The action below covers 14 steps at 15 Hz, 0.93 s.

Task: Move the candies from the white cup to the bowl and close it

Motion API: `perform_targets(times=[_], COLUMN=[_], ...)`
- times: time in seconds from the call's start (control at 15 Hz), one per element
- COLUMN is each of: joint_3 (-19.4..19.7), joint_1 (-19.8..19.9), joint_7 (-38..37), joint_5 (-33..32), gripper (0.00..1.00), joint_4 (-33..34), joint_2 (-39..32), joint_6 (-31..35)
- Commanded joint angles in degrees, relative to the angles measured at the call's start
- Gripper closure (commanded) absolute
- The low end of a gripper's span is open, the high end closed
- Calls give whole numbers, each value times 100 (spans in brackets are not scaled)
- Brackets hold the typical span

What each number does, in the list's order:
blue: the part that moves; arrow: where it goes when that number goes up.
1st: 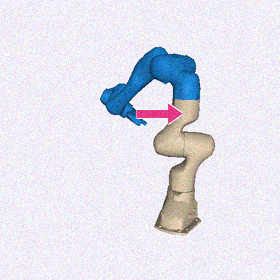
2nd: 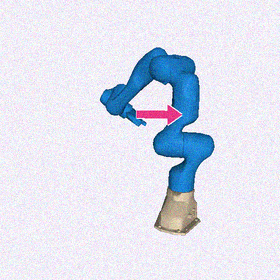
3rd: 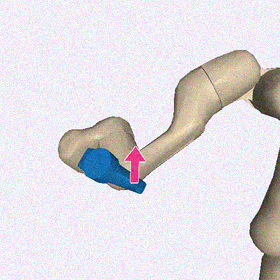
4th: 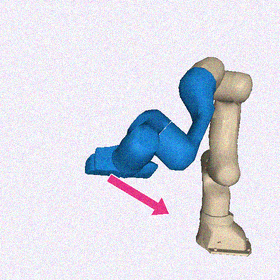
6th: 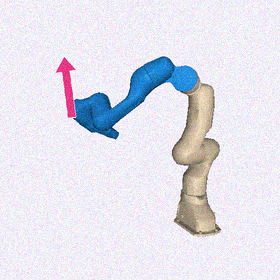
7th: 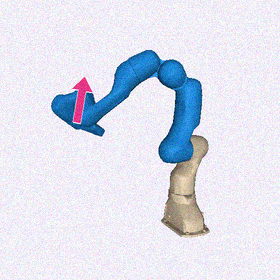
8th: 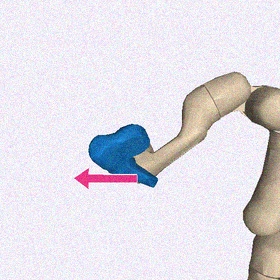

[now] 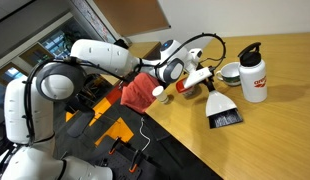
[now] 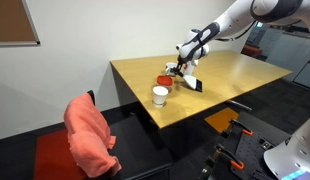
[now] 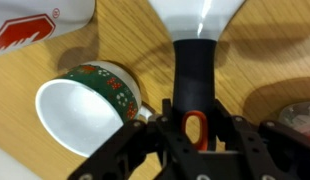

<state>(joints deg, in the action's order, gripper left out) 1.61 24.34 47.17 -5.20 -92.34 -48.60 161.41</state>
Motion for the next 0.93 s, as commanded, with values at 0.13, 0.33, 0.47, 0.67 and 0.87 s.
perform_targets(times=[0.13, 0.33, 0.47, 0.67, 0.87], joint_3=[264, 262, 279, 220, 179], joint_1=[-308, -332, -354, -304, -288], joint_7=[-513, -432, -416, -309, -179], joint_5=[-229, -325, -389, -468, -583], gripper=[84, 84, 70, 26, 5], joint_4=[924, 1217, 1317, 1209, 625], joint_2=[-567, -777, -831, -712, -247], joint_6=[-635, -962, -1072, -969, -608])
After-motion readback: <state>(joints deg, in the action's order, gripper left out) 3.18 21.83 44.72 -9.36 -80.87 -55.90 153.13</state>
